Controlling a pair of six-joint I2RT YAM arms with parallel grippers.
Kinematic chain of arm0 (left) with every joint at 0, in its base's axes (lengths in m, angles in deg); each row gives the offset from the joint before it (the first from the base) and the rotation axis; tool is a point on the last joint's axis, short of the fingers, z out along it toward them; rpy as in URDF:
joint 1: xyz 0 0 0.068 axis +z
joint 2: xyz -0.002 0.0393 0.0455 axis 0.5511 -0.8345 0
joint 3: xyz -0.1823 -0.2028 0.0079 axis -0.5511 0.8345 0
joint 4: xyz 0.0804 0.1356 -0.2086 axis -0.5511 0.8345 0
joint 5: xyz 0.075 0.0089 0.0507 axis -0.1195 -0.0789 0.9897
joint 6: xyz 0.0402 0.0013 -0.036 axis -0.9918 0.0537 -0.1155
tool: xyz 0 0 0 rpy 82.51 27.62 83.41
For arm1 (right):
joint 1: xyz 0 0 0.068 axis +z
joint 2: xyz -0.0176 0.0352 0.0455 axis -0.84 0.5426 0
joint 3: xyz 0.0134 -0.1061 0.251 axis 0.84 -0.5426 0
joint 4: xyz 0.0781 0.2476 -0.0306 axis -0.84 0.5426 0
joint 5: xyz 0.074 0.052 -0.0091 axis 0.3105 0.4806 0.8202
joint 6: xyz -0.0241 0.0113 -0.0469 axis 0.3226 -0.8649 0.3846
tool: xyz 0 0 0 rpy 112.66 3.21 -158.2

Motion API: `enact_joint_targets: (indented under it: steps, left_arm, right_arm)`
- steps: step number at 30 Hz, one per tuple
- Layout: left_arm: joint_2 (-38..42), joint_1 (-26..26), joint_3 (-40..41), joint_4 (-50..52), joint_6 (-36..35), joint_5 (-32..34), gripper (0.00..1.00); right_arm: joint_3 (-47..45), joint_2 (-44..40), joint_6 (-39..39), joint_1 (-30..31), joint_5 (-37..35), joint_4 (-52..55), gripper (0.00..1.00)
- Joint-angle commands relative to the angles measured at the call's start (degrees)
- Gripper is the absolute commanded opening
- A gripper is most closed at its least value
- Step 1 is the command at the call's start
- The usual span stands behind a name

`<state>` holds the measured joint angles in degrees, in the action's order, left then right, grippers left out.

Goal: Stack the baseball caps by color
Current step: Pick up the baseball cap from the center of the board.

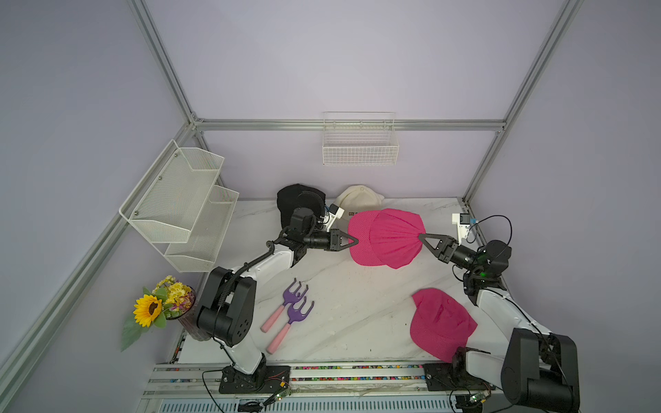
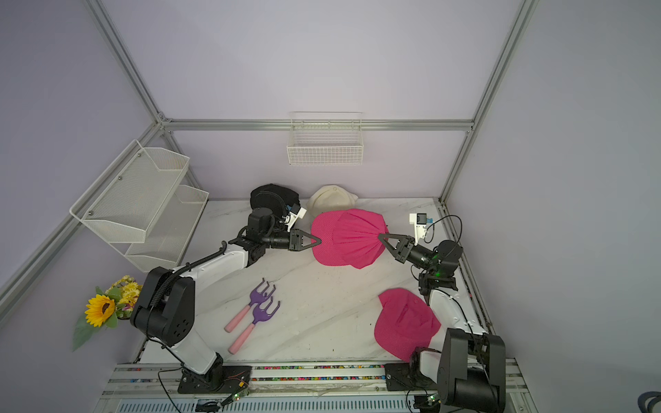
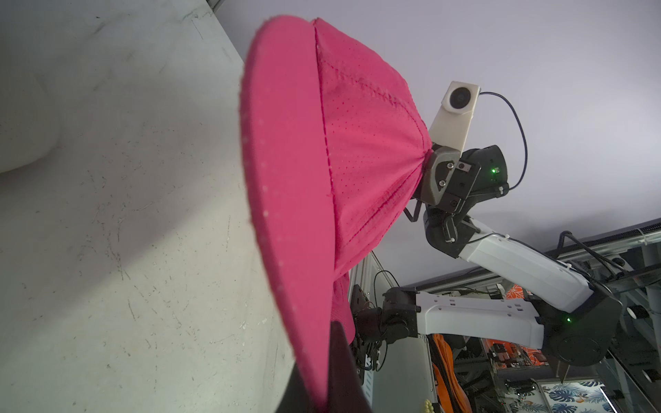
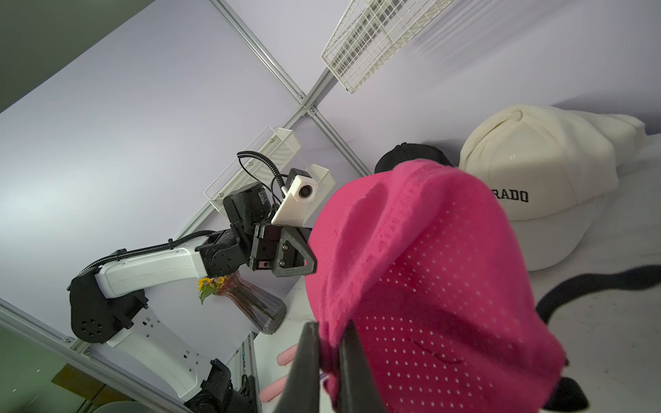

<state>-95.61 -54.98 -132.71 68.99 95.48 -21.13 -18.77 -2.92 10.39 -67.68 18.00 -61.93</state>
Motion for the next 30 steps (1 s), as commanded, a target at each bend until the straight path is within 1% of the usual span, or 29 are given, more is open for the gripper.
enact_joint_targets:
  steps: [1,3,6,9,12,13,14,16,17,18,19,20,21,22,24,27,30]
  left_arm:
    - [-3.3,1.7,-0.2,2.4,2.2,12.5,0.0]
    - [-3.4,2.0,-0.2,4.4,1.1,14.7,0.0]
    - [-1.7,4.5,1.9,7.2,-0.8,18.3,0.0]
    - [-0.7,5.4,3.2,9.3,-2.5,21.3,0.0]
    - [-1.5,5.4,4.8,6.1,0.1,21.1,0.0]
    - [-1.6,5.4,5.4,5.3,0.9,22.0,0.04]
    - [-1.5,5.4,6.1,5.2,1.5,23.9,0.09]
    - [-0.6,5.4,8.1,3.4,3.1,26.8,0.26]
    - [0.4,5.5,9.9,0.3,4.8,27.1,0.36]
    - [1.6,5.5,12.0,-3.8,6.6,27.0,0.45]
    - [2.9,5.5,13.7,-6.7,7.9,27.2,0.51]
    - [4.5,5.6,15.2,-8.5,8.8,28.4,0.59]
    - [6.5,5.8,16.4,-8.6,9.0,30.3,0.68]
    - [8.3,5.9,17.2,-7.8,8.8,32.2,0.74]
    - [13.1,6.4,19.2,-5.6,8.1,38.2,0.86]
    - [21.2,6.8,22.0,-2.6,6.8,46.8,0.99]
    - [26.3,7.1,23.5,0.7,4.9,52.7,1.0]
  right_arm:
    - [3.7,-0.5,1.9,0.8,-4.6,-1.6,0.0]
    - [4.1,-0.8,2.2,-0.9,-4.4,-1.2,0.0]
    - [5.0,-2.1,2.1,-4.7,-3.7,0.0,0.0]
    - [6.5,-1.7,3.8,-4.9,-4.1,1.8,0.0]
    - [7.5,0.4,1.5,-4.3,-3.8,-1.9,0.0]
    - [8.6,0.9,2.5,-3.5,-4.5,-0.9,0.0]
    - [11.0,1.5,7.2,-1.8,-6.3,4.0,0.0]
    - [18.1,3.9,20.4,3.0,-12.9,19.1,0.0]
    - [21.2,5.6,25.0,6.0,-16.3,23.8,0.0]
    - [23.6,7.5,27.8,8.7,-17.8,26.4,0.0]
    - [25.4,9.1,29.4,10.3,-18.7,28.1,0.0]
    - [27.6,11.0,30.8,11.8,-20.3,30.1,0.0]
    - [29.9,12.4,32.9,13.4,-22.7,32.5,0.0]
    - [32.0,13.7,35.4,15.1,-24.7,34.9,0.0]
    - [37.0,16.5,41.3,19.1,-29.8,42.6,0.0]
    - [42.9,19.7,49.9,23.9,-34.8,52.5,0.0]
    - [44.8,20.2,55.5,27.2,-35.8,58.4,0.0]
